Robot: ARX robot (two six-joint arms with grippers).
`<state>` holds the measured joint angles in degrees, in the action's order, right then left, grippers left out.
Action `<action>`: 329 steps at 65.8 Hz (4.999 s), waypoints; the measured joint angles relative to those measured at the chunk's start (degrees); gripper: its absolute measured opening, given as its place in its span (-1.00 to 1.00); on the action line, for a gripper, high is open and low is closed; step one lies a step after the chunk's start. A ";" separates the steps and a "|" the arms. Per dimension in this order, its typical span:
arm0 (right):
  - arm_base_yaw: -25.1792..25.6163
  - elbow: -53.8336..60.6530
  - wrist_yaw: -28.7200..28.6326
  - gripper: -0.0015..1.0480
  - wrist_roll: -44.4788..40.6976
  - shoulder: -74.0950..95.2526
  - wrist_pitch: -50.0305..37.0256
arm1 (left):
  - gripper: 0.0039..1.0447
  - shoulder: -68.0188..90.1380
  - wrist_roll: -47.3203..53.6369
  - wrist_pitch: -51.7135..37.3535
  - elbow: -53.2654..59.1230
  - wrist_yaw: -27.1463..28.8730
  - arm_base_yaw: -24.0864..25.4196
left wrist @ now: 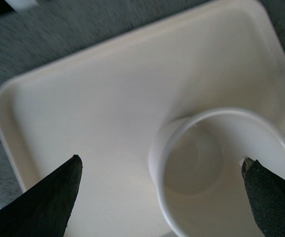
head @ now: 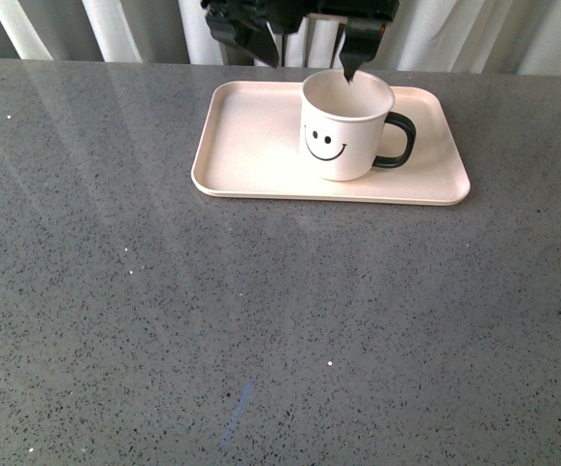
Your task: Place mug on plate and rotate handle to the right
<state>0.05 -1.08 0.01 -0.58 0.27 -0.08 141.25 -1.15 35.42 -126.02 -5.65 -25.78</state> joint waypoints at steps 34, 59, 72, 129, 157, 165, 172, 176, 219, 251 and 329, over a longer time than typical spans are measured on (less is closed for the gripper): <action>0.00 0.00 0.00 0.82 0.00 0.00 0.00 | -0.12 -41.20 0.33 -82.73 70.82 21.33 9.88; 0.00 0.00 0.00 0.82 0.00 0.00 0.00 | -0.98 -60.61 0.52 -92.41 102.64 13.99 17.03; 0.00 0.00 0.00 0.82 0.00 0.00 0.00 | -0.98 -70.53 0.55 -92.06 112.13 11.28 19.91; 0.00 0.00 0.02 0.82 0.00 0.00 0.00 | -0.98 -105.68 0.70 -70.01 125.24 5.64 25.64; 0.00 0.00 0.02 0.82 0.00 0.00 0.00 | -0.98 -120.76 0.70 -55.93 125.26 5.64 25.64; 0.00 0.00 0.00 0.82 0.00 0.00 0.00 | -0.98 -123.69 0.70 -53.00 125.26 5.64 25.64; 0.00 0.00 0.02 0.82 0.00 0.00 0.00 | -0.98 -125.92 0.70 -50.80 125.26 5.64 25.64; 0.00 0.00 0.02 0.82 0.00 0.00 0.00 | -0.98 -126.97 0.70 -49.77 125.26 5.64 25.64; 0.00 0.00 0.00 0.82 0.00 0.00 0.00 | -0.92 -140.30 0.70 -35.41 125.24 5.66 25.64; 1.44 -1.79 -5.29 0.82 -2.27 2.58 4.63 | 0.78 -140.30 0.70 -35.41 125.24 5.66 25.64; -5.46 -83.71 -10.71 0.82 5.64 119.78 9.60 | 0.83 -140.32 0.74 -35.41 125.24 5.64 25.64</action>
<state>-5.41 -84.79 -10.70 5.06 120.05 9.52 0.93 -0.40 0.01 -0.78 -0.01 -0.14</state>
